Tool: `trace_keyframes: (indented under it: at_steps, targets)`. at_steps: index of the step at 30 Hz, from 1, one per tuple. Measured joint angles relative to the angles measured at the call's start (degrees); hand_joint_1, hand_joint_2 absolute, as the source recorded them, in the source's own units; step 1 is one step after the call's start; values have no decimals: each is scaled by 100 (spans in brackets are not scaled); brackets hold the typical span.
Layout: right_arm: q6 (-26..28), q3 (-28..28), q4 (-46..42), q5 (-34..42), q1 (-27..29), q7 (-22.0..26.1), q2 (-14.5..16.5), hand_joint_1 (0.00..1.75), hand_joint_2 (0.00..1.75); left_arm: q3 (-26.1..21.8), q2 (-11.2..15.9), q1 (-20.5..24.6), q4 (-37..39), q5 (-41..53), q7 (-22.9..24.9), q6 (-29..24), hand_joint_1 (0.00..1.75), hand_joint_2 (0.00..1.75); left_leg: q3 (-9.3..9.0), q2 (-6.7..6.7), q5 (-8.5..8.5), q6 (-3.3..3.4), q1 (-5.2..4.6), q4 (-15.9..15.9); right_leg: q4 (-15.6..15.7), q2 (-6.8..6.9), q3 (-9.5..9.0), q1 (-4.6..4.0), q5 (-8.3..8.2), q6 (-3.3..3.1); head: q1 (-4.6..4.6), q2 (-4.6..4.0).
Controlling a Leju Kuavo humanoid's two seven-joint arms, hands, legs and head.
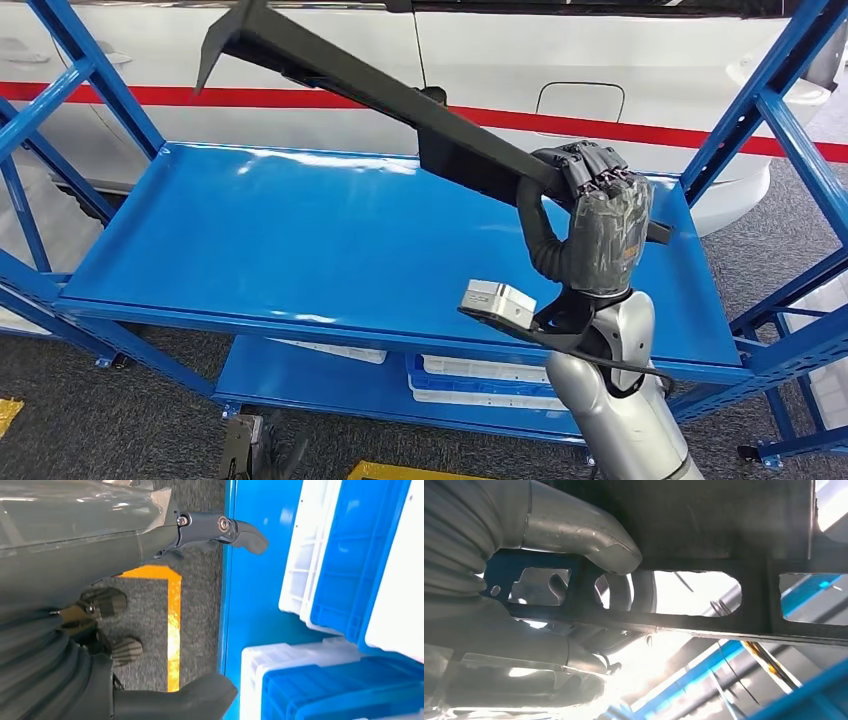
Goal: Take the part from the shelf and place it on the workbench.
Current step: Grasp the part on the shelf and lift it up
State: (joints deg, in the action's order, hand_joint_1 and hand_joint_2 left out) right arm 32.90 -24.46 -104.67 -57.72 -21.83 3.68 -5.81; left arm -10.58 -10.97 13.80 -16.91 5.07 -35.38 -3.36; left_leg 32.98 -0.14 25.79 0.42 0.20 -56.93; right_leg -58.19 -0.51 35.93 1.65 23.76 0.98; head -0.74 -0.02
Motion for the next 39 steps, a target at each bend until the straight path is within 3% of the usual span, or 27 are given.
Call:
trace_keyframes:
  at_steps: [3, 8, 13, 16, 17, 19, 21, 22, 23, 24, 26, 27, 31, 33, 35, 36, 37, 38, 39]
  targets:
    - [-147, -5, -24, 559, 5, 108, 0, 175, 175, 1, 2, -8, 2, -13, 114, -68, 0, 175, -1, 0, -1, 0, 0, 0, 0, 0, 0, 0, 0, 0, 1, 0]
    - [-228, -8, -55, 821, 21, 186, 2, 175, 175, 0, 10, -10, 2, -33, 223, -103, 0, 175, 12, -1, 12, 19, -2, -19, 6, 1, -2, 19, -1, 4, -2, 0]
    - [-441, -15, -98, 1553, 32, 393, 25, 175, 175, -29, 39, -12, 2, -227, 512, -106, 0, 175, 40, 0, 49, 126, -13, -73, 28, 2, -13, 41, -20, 36, -4, 0]
    - [-502, -17, -139, 1851, 49, 532, 29, 175, 175, -63, 56, -14, 2, -278, 552, -110, 0, 175, -37, 20, -113, 230, 10, 94, -6, 15, 8, 11, 22, 89, 8, 0]
    - [-510, -19, -146, 1923, 57, 576, 16, 175, 175, -76, 59, -16, 2, -291, 558, -111, 0, 175, -63, 30, -172, 261, 26, 165, -171, 21, 76, 1, 139, 69, 18, 0]
    - [-512, -21, -145, 2003, 89, 634, -14, 175, 175, -102, 62, -36, 2, -313, 564, -109, 0, 175, -60, 41, -214, 287, 38, 212, -852, 27, 342, 7, 505, 3, 30, 0]
    - [-512, -22, -143, 2032, 139, 655, -41, 175, 175, -115, 67, -70, 3, -323, 567, -107, 0, 175, -32, 42, -226, 271, 41, 205, -1456, 29, 558, 22, 733, 25, 39, 0]
    - [-512, -21, -143, 2048, 156, 661, -52, 175, 175, -120, 70, -84, 3, -327, 567, -107, 0, 175, -14, 41, -233, 257, 47, 195, -1471, 32, 528, 35, 716, 78, 42, 0]
    - [-512, -21, -143, 2069, 161, 671, -59, 175, 175, -124, 72, -94, 4, -338, 568, -107, 0, 175, 8, 40, -238, 238, 58, 174, -1249, 38, 380, 53, 620, 148, 46, 0]
    - [-512, -22, -143, 2097, 160, 686, -62, 175, 175, -128, 73, -98, 4, -352, 567, -108, 0, 175, 38, 38, -233, 209, 74, 131, -843, 48, 140, 77, 494, 220, 45, 0]
    - [-516, -31, -136, 2158, 156, 725, -58, 175, 175, -137, 84, -101, 4, -387, 561, -110, 0, 175, 127, 28, -208, 121, 88, 20, -237, 24, -258, 65, 329, 274, 50, 0]
    - [-519, -36, -129, 2180, 150, 742, -56, 175, 175, -142, 93, -107, 5, -405, 553, -111, 0, 175, 170, 19, -192, 78, 82, -49, -120, 3, -327, 62, 323, 250, 55, 0]
    - [-524, -55, -72, 2244, 126, 780, -19, 175, 175, -187, 125, -146, 6, -471, 515, -116, 0, 175, 303, -8, -108, -2, 112, -250, -185, -27, -209, 53, 319, 69, 26, 0]
    - [-526, -64, -32, 2308, 104, 818, -1, 175, 175, -227, 139, -166, 6, -516, 482, -126, 0, 175, 470, -3, 254, -37, 133, -663, -183, -16, -132, 38, 255, -40, 19, 0]
    - [-527, -75, 29, 2395, 72, 870, 9, 175, 175, -264, 152, -185, 7, -565, 442, -133, 0, 175, 717, -1, 725, -51, 131, -1374, -185, -8, -36, -2, 186, -114, 9, 0]
    - [-527, -82, 70, 2440, 58, 897, 11, 175, 175, -276, 160, -196, 9, -592, 426, -131, 0, 175, 788, -1, 860, -41, 129, -1649, -186, -4, 16, -30, 148, -135, 7, 0]
    - [-527, -90, 113, 2481, 43, 923, 11, 175, 175, -285, 168, -208, 11, -614, 410, -129, 0, 175, 768, -1, 886, -14, 121, -1747, -187, -2, 67, -58, 108, -149, 6, 0]
    - [-527, -98, 159, 2524, 24, 949, 11, 175, 175, -293, 176, -218, 13, -640, 392, -123, 0, 175, 645, -2, 820, 31, 107, -1647, -187, -1, 118, -88, 66, -157, 6, 0]
    - [-527, -106, 203, 2564, -4, 973, 15, 175, 175, -307, 185, -225, 15, -662, 373, -116, 0, 175, 418, -4, 696, 97, 81, -1352, -187, -3, 164, -115, 23, -160, 5, 0]
